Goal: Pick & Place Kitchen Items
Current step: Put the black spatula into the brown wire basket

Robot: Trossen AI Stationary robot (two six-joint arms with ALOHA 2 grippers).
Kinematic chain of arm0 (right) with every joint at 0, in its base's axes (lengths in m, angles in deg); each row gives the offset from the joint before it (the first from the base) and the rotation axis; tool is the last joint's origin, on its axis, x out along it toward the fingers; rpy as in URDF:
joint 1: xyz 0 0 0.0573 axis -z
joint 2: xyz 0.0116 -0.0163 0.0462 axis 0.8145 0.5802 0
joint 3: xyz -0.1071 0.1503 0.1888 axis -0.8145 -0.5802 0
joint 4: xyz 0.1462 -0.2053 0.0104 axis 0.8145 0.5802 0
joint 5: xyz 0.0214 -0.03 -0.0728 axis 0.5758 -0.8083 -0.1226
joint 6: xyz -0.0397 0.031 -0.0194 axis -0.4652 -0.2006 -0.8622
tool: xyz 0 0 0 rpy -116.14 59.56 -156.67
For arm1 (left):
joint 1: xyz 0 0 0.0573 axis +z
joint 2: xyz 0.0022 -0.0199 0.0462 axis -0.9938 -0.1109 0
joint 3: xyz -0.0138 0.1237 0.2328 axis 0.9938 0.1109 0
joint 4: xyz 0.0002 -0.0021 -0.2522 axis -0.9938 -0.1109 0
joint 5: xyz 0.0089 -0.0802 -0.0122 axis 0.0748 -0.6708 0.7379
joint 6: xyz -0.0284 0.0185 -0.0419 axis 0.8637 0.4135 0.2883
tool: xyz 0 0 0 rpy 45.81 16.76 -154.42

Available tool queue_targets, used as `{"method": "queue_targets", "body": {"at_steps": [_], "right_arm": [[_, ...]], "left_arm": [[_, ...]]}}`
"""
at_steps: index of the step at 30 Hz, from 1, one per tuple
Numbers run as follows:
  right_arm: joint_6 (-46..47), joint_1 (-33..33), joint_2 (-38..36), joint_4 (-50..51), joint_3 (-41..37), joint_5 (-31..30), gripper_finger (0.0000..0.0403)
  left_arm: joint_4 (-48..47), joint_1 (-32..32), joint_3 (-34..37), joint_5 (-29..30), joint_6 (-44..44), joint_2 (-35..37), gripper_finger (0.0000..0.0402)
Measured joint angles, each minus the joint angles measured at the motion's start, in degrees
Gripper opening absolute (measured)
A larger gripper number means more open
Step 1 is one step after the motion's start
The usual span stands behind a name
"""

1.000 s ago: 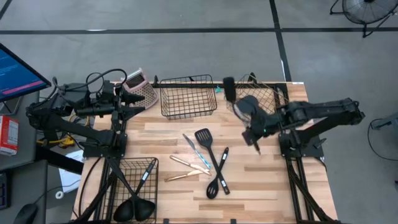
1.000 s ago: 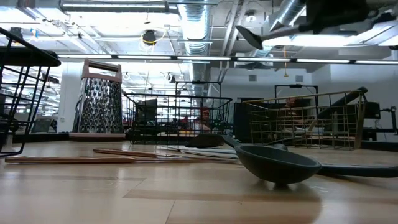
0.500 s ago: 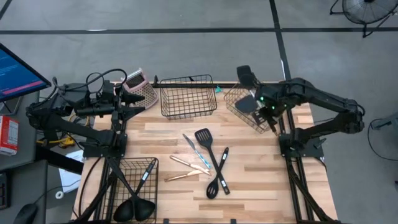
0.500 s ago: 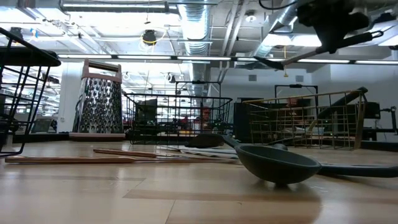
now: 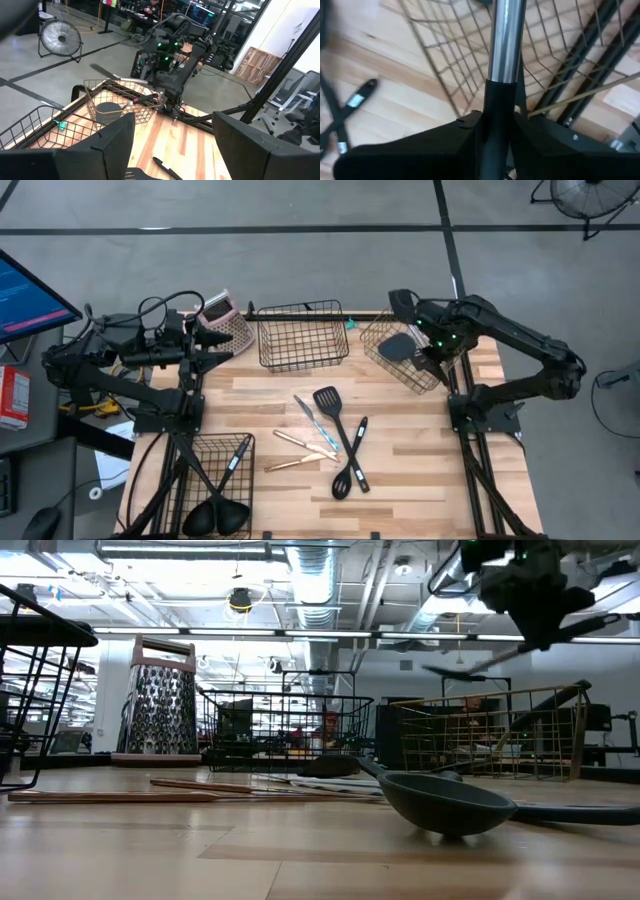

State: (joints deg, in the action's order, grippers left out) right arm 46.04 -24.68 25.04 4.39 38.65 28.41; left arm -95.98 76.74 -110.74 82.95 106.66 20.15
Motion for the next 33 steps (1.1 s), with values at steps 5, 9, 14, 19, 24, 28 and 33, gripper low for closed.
{"method": "queue_targets", "body": {"at_steps": [5,9,14,19,24,28,33], "right_arm": [[-1.18,1.67,-0.09,0.04,-3.29,0.03,0.0068],[-2.27,2.71,-0.11,-0.41,-4.47,-0.14,0.0068],[-2.64,3.92,-0.11,-0.70,-5.57,-1.30,0.0068],[-4.06,4.73,-0.09,-0.91,-7.78,-1.38,0.0068],[-4.51,4.82,-0.09,-1.63,-8.01,-2.22,0.0068],[-4.50,4.82,-0.09,-1.97,-8.01,-2.36,0.0069],[-4.48,4.82,-0.09,-1.99,-8.01,-2.40,0.0092]], "left_arm": [[0.00,0.00,0.00,0.02,0.00,-0.01,0.0250],[0.00,0.01,0.00,0.04,-0.02,-0.02,0.0250],[0.00,0.00,0.00,0.07,0.00,0.00,0.0250],[0.00,0.02,0.00,0.31,-0.02,-0.02,0.0250],[0.00,0.01,0.00,0.31,-0.02,-0.01,0.0250],[0.00,0.01,0.00,0.31,-0.02,-0.02,0.0250],[0.00,0.00,0.00,0.28,-0.02,-0.02,0.0250]]}}
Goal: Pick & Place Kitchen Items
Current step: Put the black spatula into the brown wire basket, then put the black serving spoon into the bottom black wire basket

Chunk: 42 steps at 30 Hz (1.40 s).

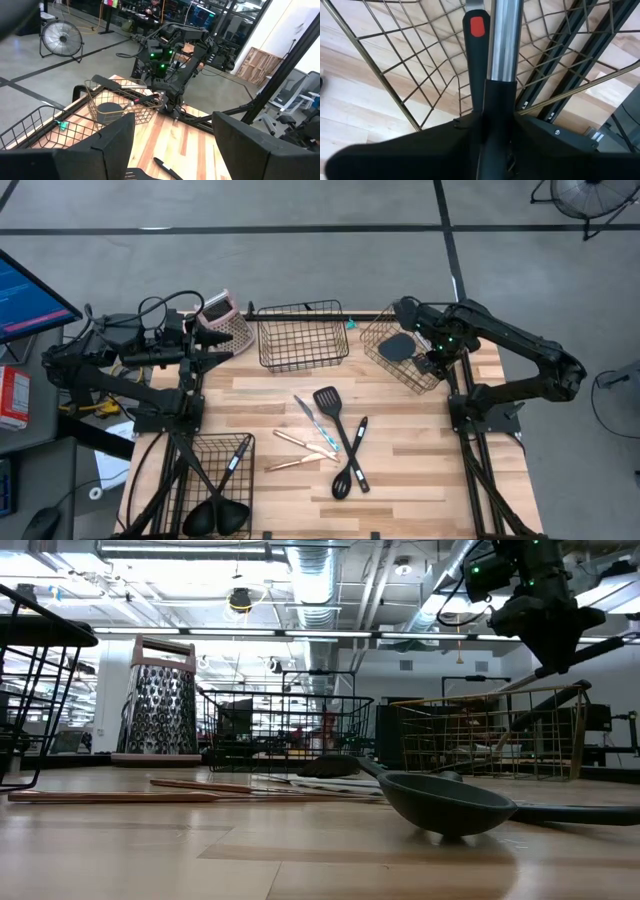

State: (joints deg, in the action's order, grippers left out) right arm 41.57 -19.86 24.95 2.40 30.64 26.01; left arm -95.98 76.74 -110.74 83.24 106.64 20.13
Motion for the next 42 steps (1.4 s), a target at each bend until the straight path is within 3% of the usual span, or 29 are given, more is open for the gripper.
{"method": "queue_targets", "body": {"at_steps": [12,17,23,28,34,42], "right_arm": [[-1.04,-0.02,0.00,-0.78,0.02,-1.33,0.0120],[-2.86,-0.04,-0.02,-0.68,1.20,-1.31,0.0170],[-1.91,-0.04,-0.17,0.96,9.94,-1.03,0.0243],[1.82,-2.08,-0.75,1.79,18.71,1.43,0.0255],[10.03,-11.18,-2.49,1.88,22.47,2.75,0.0255],[26.57,-33.07,-1.99,1.53,21.28,2.26,0.0255]], "left_arm": [[0.00,0.00,0.00,-0.04,0.00,0.01,0.0250],[0.00,0.00,0.00,-0.04,0.00,0.02,0.0250],[0.00,0.00,0.00,-0.05,0.02,0.00,0.0250],[0.00,0.00,0.00,-0.08,0.02,0.01,0.0250],[-0.02,0.02,0.00,-0.28,0.02,0.00,0.0250],[-0.02,0.02,0.00,-0.26,0.02,0.02,0.0250]]}}
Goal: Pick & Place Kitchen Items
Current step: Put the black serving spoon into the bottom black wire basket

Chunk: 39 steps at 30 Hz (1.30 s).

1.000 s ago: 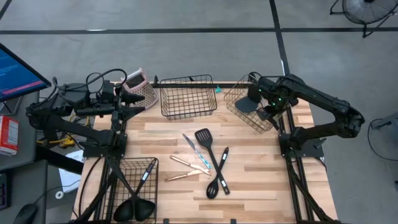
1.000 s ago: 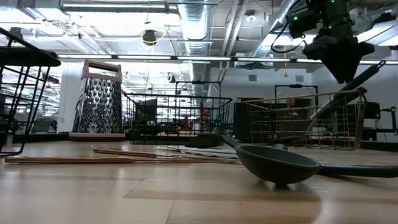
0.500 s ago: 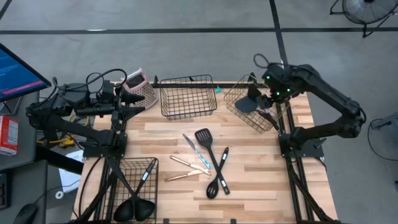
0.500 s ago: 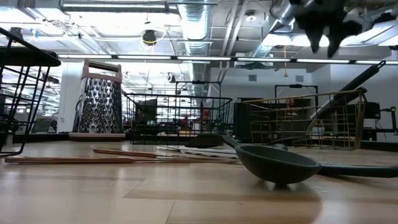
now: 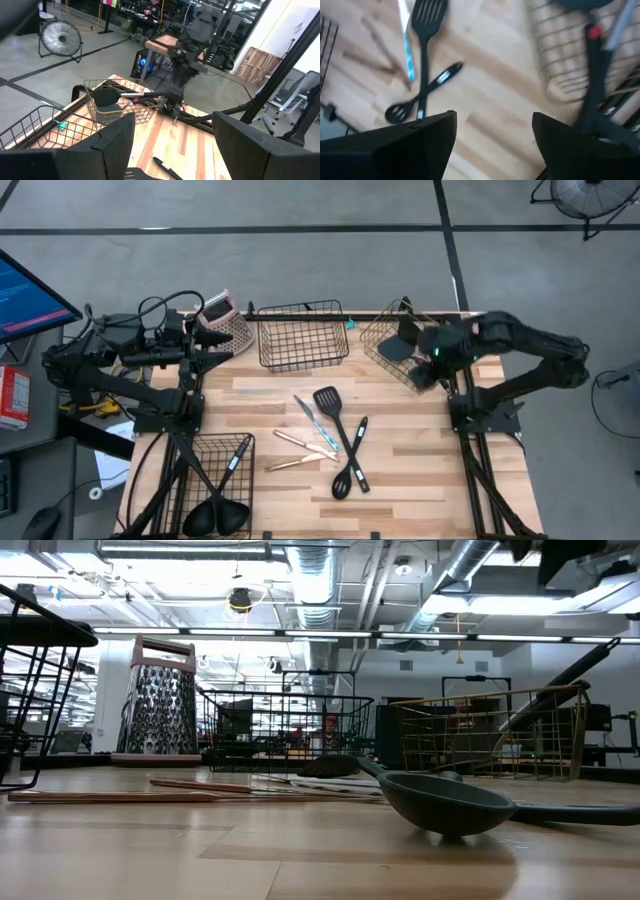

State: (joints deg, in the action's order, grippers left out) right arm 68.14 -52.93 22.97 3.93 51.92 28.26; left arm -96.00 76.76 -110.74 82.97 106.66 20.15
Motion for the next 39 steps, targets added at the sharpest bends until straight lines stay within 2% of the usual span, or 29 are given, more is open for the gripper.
{"method": "queue_targets", "body": {"at_steps": [10,17,25,39], "right_arm": [[26.02,-27.16,4.99,-3.54,-0.08,-4.58,0.0255],[36.41,-37.07,15.14,-7.17,-0.03,-4.45,0.0255],[34.67,-37.57,28.81,-21.33,-0.03,-2.70,0.0255],[21.19,-24.38,45.11,-32.11,-0.03,-1.16,0.0255]], "left_arm": [[-0.02,0.00,0.00,0.12,0.00,-0.02,0.0250],[-0.04,-0.01,0.00,0.26,0.00,-0.01,0.0250],[-0.04,0.00,0.00,0.24,0.00,-0.02,0.0250],[-0.04,-0.01,0.00,1.58,0.62,-0.06,0.0250]]}}
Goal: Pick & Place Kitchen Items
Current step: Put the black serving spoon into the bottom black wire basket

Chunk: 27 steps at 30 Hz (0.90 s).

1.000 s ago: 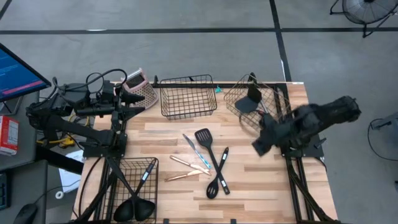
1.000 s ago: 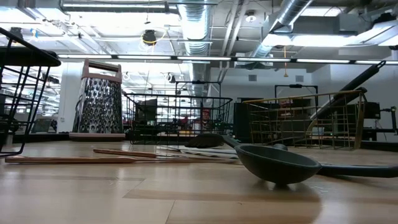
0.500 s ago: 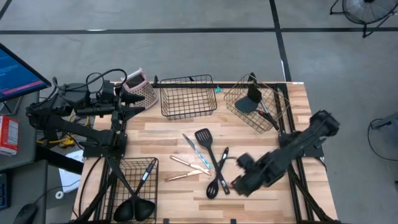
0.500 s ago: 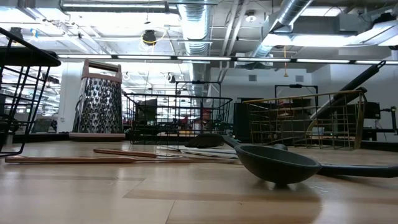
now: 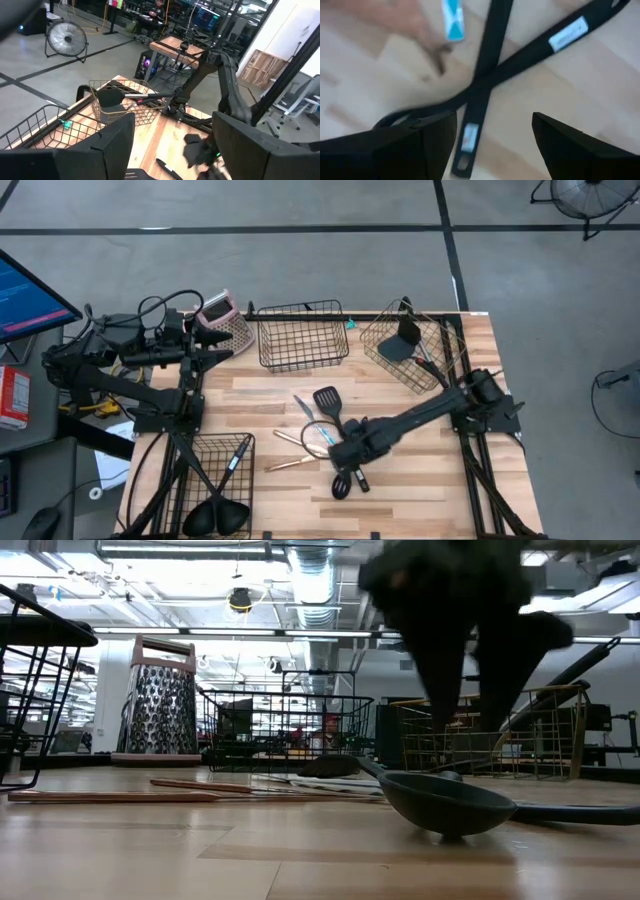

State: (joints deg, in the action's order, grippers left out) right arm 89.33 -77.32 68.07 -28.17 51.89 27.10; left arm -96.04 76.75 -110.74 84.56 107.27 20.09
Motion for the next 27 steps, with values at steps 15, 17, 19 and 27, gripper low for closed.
{"method": "queue_targets", "body": {"at_steps": [15,17,19,27], "right_arm": [[-2.75,5.04,4.81,-2.16,-0.26,2.62,0.0255],[-2.53,4.60,4.81,-2.00,-0.30,2.73,0.0255],[-1.92,4.31,4.70,-4.01,-1.16,2.83,0.0255],[1.76,3.45,4.18,-12.48,-7.66,5.42,0.0252]], "left_arm": [[0.02,0.01,0.00,1.20,5.56,-0.38,0.0250],[0.04,0.01,0.00,1.20,6.77,-0.38,0.0250],[0.02,0.01,0.00,1.20,7.12,-0.38,0.0250],[0.09,0.00,0.00,1.18,8.87,-0.38,0.0250]]}}
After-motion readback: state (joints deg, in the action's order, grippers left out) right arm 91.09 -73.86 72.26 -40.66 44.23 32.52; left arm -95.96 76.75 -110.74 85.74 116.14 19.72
